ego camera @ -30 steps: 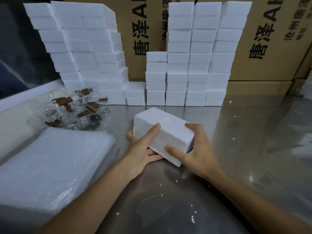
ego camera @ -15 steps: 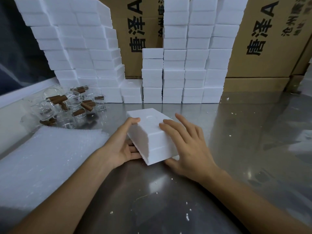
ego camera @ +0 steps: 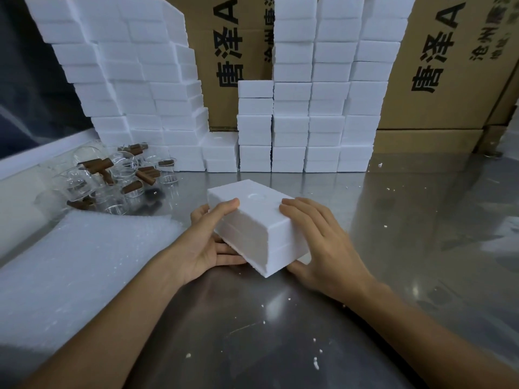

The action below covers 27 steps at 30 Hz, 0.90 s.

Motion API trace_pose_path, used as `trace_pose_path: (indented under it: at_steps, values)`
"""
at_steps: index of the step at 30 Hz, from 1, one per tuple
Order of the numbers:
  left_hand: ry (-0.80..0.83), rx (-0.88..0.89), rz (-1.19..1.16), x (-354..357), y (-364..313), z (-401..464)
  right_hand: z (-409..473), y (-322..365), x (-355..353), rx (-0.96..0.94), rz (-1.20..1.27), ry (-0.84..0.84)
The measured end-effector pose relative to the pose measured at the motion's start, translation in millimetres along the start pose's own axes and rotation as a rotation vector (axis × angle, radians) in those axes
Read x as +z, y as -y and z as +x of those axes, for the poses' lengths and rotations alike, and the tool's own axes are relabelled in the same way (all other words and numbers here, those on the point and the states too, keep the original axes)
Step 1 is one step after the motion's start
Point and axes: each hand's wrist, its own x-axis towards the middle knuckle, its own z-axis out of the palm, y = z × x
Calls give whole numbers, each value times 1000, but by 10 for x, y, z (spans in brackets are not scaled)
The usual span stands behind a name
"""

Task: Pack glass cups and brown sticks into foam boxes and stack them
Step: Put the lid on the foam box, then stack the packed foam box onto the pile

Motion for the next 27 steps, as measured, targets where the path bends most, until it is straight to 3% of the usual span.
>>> trace_pose_path:
  at_steps: [3, 8, 16, 22, 27]
  values:
    - [-16, 68, -44, -44, 40, 24, -13, -21, 18, 66, 101, 17]
    - [-184, 266, -29, -23, 141, 74, -34, -79, 31, 105, 199, 1]
    - [-233, 385, -12, 37, 192, 92, -17, -74, 14, 154, 246, 3]
    - [-328, 426, -46, 112, 208, 87, 375, -98, 31, 100, 38, -61]
    - [-326, 423, 24, 137, 238, 83, 1402, -331, -6, -18, -186, -214]
